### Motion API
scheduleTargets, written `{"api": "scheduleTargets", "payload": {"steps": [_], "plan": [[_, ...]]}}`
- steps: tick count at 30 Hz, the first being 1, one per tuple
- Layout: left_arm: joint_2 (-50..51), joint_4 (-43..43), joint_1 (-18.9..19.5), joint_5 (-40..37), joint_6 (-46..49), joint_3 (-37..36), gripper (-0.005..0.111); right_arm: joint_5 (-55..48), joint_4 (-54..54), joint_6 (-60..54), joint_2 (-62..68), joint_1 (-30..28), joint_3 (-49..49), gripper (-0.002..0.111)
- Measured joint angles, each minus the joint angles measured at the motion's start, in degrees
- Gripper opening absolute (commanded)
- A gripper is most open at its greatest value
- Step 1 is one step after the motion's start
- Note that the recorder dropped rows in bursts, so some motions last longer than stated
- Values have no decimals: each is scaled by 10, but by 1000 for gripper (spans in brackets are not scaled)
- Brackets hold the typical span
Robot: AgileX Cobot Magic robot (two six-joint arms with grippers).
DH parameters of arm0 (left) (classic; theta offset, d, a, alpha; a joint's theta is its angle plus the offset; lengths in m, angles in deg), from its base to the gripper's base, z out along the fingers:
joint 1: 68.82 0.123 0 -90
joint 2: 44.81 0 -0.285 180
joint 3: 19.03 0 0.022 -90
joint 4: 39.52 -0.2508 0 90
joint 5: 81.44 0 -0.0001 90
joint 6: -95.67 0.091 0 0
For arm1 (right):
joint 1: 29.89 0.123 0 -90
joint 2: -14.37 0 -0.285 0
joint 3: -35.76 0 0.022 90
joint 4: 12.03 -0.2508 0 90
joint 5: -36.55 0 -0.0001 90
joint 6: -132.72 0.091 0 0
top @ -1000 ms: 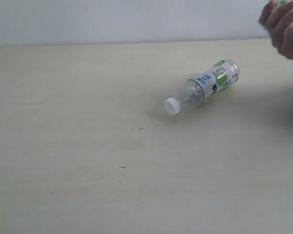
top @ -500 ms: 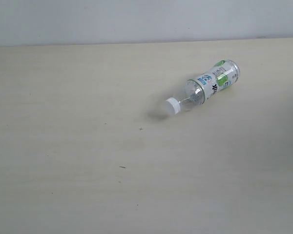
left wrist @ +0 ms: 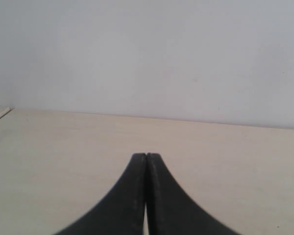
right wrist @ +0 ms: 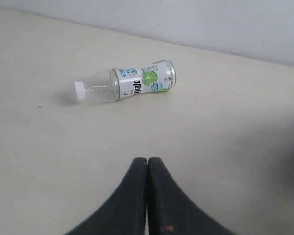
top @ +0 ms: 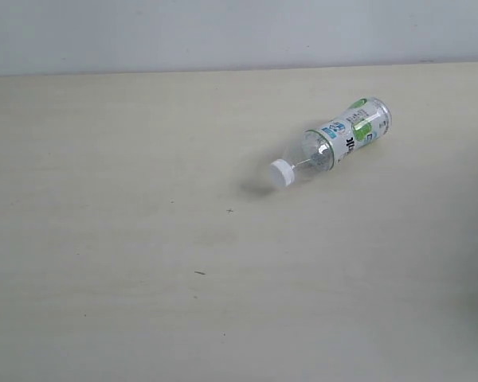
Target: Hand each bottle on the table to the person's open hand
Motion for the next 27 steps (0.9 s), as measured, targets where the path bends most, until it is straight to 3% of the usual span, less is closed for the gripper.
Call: {"api": "scheduleTargets", "payload": {"steps": [3,7,13,27], "plan": [[0,0,0,0,0,0,1,37,0,21,0,0,0,0],[0,0,0,0,0,0,1,166,-21,43,0,0,0,0],[0,0,0,0,0,0,1,230,15,62,-1,0,56,0],[0,0,0,0,0,0,1,217,41,67,-1,0,57,0]]}}
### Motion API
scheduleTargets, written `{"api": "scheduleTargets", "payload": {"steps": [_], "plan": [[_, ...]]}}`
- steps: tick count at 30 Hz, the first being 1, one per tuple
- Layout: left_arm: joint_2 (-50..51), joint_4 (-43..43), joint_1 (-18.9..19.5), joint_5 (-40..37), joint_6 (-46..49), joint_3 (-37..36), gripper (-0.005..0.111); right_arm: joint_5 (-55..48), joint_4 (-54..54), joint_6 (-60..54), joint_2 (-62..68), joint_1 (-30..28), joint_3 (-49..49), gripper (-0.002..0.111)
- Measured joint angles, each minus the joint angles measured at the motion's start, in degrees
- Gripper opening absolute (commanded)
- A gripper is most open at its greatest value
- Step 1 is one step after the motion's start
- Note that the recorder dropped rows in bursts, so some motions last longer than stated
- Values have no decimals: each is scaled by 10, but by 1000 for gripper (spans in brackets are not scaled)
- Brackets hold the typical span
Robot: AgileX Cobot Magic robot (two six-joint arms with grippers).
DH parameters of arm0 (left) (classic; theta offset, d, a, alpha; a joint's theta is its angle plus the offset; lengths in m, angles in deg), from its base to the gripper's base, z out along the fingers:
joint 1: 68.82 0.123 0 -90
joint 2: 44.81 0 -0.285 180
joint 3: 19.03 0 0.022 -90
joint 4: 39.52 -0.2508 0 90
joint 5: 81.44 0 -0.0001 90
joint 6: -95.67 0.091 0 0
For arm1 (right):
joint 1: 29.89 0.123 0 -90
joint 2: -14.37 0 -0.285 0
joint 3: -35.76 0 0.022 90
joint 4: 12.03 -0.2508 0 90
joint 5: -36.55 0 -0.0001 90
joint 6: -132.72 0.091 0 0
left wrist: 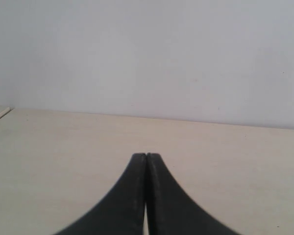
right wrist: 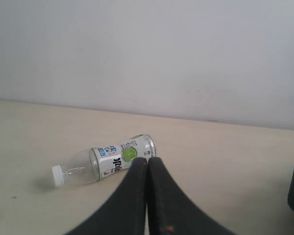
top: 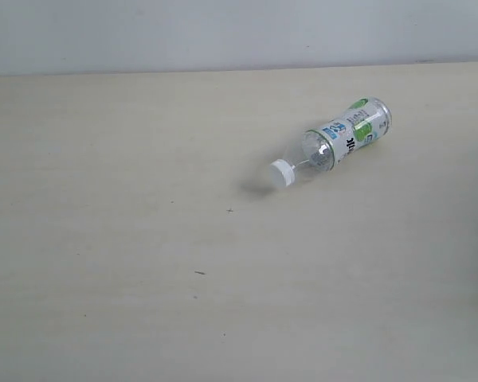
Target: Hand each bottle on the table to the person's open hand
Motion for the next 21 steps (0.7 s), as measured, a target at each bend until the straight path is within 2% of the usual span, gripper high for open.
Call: {"api": "scheduleTargets", "payload": {"steps": [21], "plan": [[0,0,0,0,0,0,1,-2,5,0,0,0,0,0]]}}
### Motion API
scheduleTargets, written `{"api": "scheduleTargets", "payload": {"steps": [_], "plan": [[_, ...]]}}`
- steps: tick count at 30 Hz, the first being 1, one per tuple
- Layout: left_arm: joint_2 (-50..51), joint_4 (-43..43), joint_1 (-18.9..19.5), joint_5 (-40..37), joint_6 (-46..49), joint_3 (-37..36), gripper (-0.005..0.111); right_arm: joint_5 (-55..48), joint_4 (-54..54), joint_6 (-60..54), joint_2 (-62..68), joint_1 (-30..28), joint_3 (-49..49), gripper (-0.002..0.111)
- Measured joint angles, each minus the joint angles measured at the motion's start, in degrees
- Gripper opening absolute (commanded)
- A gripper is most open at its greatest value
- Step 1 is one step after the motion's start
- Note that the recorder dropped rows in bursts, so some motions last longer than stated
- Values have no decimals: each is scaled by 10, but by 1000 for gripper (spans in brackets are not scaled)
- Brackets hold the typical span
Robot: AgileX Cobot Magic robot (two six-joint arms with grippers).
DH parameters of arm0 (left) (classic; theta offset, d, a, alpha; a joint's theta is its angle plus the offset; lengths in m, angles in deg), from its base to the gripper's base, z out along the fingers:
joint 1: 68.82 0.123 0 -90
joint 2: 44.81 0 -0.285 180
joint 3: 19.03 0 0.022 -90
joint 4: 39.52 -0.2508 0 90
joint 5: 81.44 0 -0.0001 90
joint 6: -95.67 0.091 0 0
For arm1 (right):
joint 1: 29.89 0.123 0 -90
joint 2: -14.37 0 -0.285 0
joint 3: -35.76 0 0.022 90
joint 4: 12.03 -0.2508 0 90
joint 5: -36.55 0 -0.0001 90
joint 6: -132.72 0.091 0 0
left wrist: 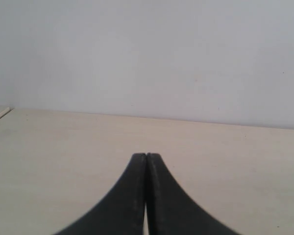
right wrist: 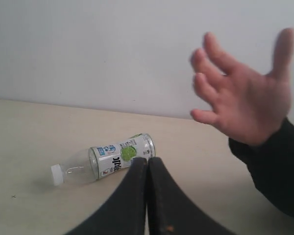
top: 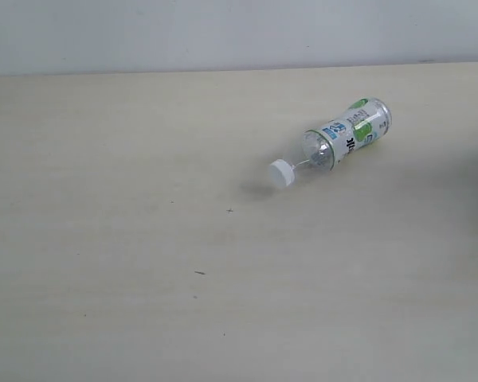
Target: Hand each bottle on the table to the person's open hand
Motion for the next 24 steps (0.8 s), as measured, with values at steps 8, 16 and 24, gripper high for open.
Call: {"api": "scheduleTargets", "payload": {"steps": [8,16,24], "plan": [[0,0,0,0,0,0,1,0,0,1,0,0,0,0],[0,0,0,0,0,0,1,13,7,-1,0,0,8,0],[0,0,0,0,0,0,1,94,6,-1,0,0,92,0]]}}
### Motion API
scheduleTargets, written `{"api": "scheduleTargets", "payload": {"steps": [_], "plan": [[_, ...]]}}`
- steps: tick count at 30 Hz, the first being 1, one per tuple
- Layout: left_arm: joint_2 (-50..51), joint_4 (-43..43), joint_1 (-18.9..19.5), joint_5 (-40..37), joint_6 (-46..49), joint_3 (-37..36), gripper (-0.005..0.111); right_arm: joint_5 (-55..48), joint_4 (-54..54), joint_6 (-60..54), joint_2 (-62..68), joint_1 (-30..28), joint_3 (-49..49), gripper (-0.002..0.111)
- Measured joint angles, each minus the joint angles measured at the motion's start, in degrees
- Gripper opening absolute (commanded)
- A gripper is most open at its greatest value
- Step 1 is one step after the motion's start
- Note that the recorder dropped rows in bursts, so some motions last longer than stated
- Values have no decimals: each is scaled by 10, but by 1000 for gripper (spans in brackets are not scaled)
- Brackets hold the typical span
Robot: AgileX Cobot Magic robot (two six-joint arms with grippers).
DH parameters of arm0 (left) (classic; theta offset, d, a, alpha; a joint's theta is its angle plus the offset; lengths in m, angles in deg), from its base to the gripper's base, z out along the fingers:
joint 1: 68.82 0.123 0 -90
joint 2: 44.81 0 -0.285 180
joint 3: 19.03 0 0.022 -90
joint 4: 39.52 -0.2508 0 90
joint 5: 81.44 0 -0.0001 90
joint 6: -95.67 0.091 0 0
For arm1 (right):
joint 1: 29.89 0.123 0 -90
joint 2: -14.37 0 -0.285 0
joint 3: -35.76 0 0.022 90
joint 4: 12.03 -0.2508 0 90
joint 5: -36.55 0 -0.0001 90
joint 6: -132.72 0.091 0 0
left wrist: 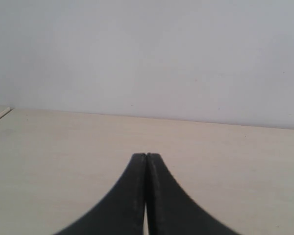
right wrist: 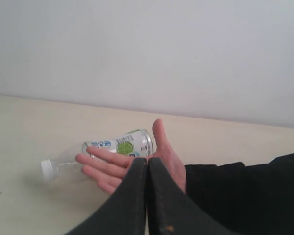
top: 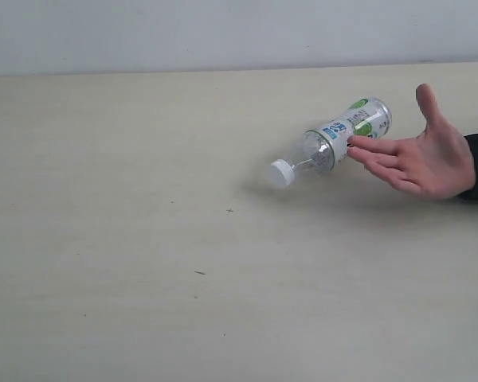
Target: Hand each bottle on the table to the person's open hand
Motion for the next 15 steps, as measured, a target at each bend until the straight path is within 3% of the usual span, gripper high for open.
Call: {"api": "scheduleTargets", "payload": {"steps": [15], "plan": [[0,0,0,0,0,0,1,9,0,0,0,0,23,0]]}}
